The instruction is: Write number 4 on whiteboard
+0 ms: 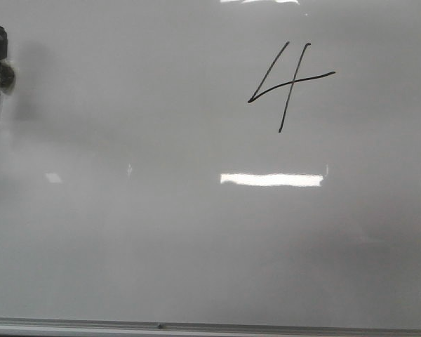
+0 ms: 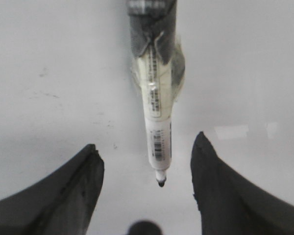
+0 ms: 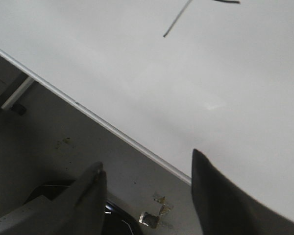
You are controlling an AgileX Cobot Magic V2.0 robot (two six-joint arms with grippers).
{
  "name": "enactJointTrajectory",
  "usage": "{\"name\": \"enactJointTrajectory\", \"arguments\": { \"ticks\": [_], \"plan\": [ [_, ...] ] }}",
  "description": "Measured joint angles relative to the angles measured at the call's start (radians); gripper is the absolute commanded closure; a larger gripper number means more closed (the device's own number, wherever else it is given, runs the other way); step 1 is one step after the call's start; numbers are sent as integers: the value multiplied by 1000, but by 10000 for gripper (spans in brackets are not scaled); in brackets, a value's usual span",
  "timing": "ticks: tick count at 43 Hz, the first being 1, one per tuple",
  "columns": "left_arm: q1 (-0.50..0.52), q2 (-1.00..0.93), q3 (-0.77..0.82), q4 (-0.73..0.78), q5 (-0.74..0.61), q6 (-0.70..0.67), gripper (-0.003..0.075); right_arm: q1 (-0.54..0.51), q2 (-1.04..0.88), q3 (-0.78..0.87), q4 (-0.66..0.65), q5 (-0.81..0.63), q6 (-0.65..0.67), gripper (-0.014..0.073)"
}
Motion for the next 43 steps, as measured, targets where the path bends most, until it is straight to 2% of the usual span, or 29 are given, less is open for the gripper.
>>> {"name": "enactJointTrajectory", "arguments": {
  "ticks": [5,10,18,27,35,43],
  "plan": [
    [-4,-103,-22,4,138,0,321,0,-32,0,-81,24,142,177],
    [-4,-223,-24,-15,257,0,321,0,-89,0,-148,52,222,211],
    [-4,-453,-24,-60,452,0,321,0,-228,31,-166,79,248,265],
    [-4,-664,3,-66,548,28,351,0,-362,106,-168,100,254,318],
    [-4,-787,74,-75,567,68,421,0,-422,140,-218,100,269,438],
    [-4,-828,114,-92,570,79,610,0,-433,142,-238,89,275,609]
  ]
}}
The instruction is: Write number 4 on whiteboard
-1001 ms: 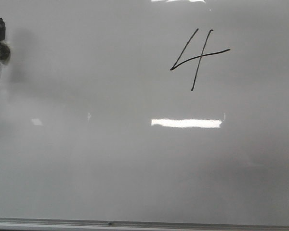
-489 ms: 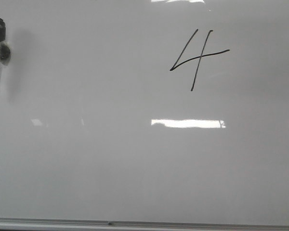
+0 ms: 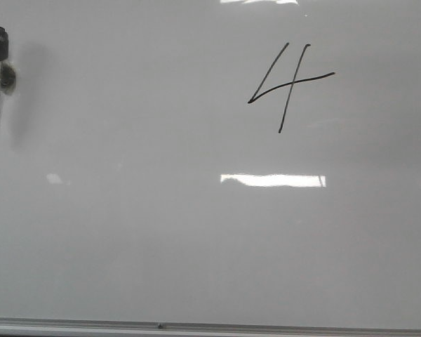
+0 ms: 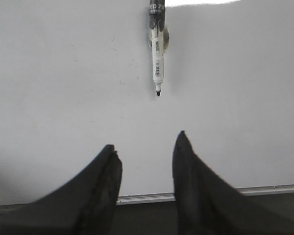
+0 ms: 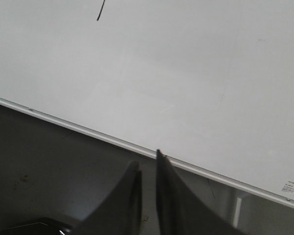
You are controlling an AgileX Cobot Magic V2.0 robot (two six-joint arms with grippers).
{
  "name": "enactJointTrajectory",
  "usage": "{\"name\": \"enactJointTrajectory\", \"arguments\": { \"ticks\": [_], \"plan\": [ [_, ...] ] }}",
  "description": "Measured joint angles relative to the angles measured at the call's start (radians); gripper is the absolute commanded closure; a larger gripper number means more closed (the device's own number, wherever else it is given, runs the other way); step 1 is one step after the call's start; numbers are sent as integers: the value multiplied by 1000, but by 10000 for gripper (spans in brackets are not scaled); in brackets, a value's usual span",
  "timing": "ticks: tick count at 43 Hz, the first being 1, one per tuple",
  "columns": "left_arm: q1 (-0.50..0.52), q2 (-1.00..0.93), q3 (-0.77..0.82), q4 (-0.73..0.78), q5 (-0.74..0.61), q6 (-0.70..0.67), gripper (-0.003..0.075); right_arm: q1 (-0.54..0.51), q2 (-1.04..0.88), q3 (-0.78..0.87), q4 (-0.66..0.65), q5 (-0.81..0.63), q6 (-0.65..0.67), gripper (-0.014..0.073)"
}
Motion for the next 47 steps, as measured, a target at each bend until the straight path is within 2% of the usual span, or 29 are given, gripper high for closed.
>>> {"name": "enactJointTrajectory", "arguments": {
  "ticks": [2,6,35,41,47],
  "plan": [
    [0,0,2,-19,0,0,668,0,0,0,-1,0,0,661],
    [0,0,4,-62,-3,0,739,0,0,0,-2,0,0,662],
    [0,-3,6,-96,-31,0,741,0,0,0,-5,-14,0,662],
    [2,-84,43,-55,-67,0,741,0,0,0,-5,-16,0,662],
    [22,-226,146,-30,-119,0,741,0,0,0,-5,-16,0,662]
  ]
}}
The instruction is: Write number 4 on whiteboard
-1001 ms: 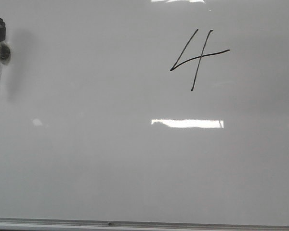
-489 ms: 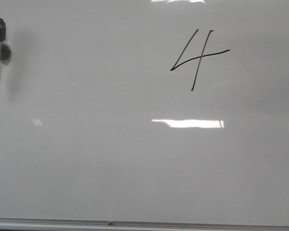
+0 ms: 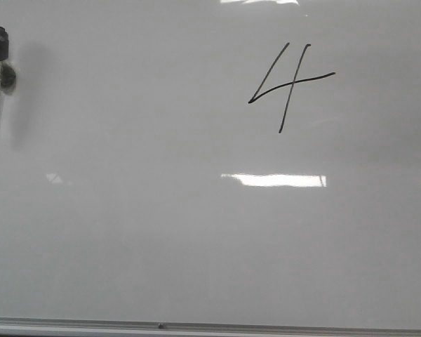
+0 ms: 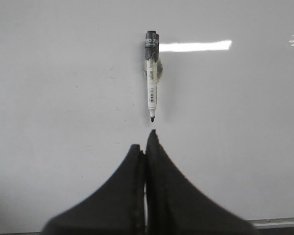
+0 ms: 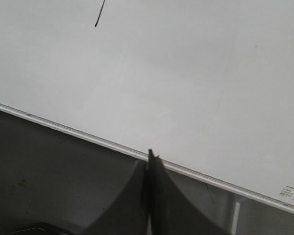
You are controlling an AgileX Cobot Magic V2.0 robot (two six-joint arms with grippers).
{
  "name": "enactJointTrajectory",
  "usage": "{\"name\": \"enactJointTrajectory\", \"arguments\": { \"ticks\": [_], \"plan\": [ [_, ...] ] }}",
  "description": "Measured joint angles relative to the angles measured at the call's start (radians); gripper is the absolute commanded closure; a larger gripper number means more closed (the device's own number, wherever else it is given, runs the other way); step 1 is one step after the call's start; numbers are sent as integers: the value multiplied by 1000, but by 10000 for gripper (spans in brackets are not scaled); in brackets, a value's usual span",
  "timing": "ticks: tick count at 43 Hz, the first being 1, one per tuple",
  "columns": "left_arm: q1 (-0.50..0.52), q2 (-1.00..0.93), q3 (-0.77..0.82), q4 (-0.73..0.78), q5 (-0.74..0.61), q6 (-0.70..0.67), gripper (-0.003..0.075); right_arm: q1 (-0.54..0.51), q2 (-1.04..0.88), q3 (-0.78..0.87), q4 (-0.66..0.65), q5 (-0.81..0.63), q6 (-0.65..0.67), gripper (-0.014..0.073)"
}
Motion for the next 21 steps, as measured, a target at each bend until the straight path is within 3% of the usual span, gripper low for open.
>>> {"name": "enactJointTrajectory", "arguments": {
  "ticks": [15,21],
  "plan": [
    [71,-302,398,-29,-295,0,741,0,0,0,-2,0,2,662],
    [86,-316,489,-33,-376,0,741,0,0,0,-2,0,2,662]
  ]
}}
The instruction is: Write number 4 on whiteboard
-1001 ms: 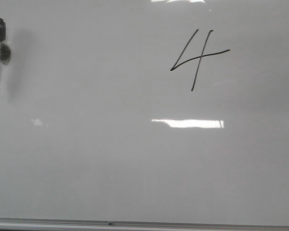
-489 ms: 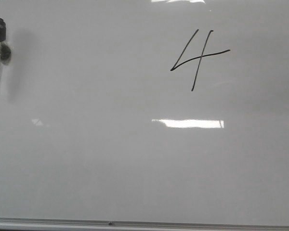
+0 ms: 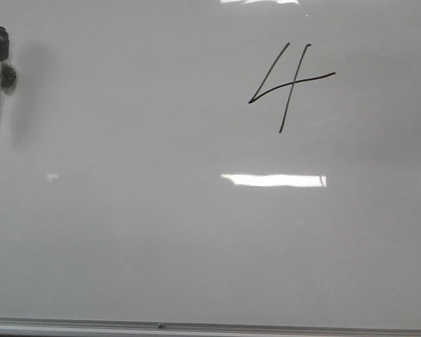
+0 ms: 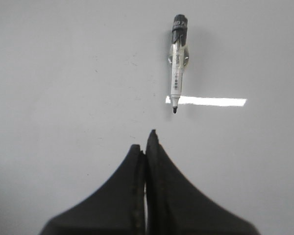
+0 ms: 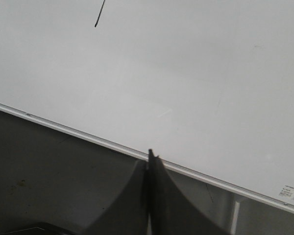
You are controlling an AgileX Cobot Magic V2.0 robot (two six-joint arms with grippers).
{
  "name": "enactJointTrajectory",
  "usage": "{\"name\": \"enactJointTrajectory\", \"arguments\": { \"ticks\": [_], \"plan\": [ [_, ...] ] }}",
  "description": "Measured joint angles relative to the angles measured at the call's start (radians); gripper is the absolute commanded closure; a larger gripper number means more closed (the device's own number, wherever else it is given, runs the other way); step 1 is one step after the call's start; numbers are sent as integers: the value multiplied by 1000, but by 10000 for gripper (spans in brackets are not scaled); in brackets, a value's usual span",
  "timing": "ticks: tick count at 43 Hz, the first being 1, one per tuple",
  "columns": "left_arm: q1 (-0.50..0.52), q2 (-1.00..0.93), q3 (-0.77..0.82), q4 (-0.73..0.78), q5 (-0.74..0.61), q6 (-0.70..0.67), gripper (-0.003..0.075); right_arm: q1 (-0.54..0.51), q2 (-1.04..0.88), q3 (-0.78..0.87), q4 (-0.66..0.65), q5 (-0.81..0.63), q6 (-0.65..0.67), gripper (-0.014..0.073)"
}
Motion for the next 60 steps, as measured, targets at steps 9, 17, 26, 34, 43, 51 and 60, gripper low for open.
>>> {"name": "enactJointTrajectory", "arguments": {
  "ticks": [9,17,26,34,43,51,60],
  "plan": [
    [0,0,93,-2,-172,0,741,0,0,0,0,0,0,662],
    [-12,0,93,15,-267,0,741,0,0,0,0,0,0,662],
    [-14,0,93,21,-281,0,741,0,0,0,0,0,0,662],
    [-14,0,93,21,-281,0,741,0,0,0,0,0,0,662],
    [-14,0,93,21,-281,0,741,0,0,0,0,0,0,662],
    [-14,0,93,21,-281,0,741,0,0,0,0,0,0,662],
    [-14,0,93,21,-281,0,741,-7,-19,16,-7,-17,-8,662]
  ]
}}
